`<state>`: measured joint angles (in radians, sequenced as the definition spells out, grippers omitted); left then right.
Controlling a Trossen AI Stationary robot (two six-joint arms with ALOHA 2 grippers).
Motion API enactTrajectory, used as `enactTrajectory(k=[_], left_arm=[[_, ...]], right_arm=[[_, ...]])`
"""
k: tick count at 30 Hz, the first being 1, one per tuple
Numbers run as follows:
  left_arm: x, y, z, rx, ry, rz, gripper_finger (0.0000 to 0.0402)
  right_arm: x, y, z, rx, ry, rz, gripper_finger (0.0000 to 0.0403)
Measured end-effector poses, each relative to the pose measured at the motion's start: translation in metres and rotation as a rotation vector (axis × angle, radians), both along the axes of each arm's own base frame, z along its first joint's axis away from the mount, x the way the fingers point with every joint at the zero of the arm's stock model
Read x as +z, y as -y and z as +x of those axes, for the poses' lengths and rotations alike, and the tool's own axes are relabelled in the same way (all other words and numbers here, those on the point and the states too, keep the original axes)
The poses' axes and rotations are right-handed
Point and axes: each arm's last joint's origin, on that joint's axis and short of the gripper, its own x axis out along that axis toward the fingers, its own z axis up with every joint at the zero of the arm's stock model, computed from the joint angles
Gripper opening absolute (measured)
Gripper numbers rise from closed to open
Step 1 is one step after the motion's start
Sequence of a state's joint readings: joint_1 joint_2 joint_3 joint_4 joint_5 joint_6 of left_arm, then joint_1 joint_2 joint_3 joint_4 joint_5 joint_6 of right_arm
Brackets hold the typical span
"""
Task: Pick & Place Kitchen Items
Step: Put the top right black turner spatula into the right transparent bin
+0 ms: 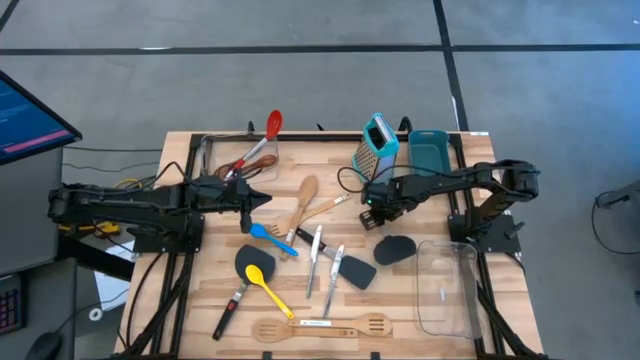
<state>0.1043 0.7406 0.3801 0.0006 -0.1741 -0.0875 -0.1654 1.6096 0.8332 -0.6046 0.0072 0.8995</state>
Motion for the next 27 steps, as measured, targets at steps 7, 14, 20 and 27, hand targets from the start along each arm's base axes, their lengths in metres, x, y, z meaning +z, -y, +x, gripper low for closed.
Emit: enactTrajectory(k=[7, 14, 20, 27], left_arm=[[0.000, 0.000, 0.000, 0.000, 0.000, 0.000, 0.0003], [0.000, 0.000, 0.000, 0.000, 0.000, 0.000, 0.0003], [0.000, 0.000, 0.000, 0.000, 0.000, 0.000, 0.0003], [0.000, 0.000, 0.000, 0.000, 0.000, 0.000, 0.0003]], right_arm=[[0.002, 0.013, 0.005, 0.001, 0.075, -0.024, 0.0139], [0.003, 0.016, 0.006, 0.010, 0.092, -0.009, 0.0135], [0.003, 0.008, 0.007, 0.049, 0.092, 0.008, 0.0145], [0.001, -0.004, 0.002, 0.088, 0.013, 0.005, 0.0169]])
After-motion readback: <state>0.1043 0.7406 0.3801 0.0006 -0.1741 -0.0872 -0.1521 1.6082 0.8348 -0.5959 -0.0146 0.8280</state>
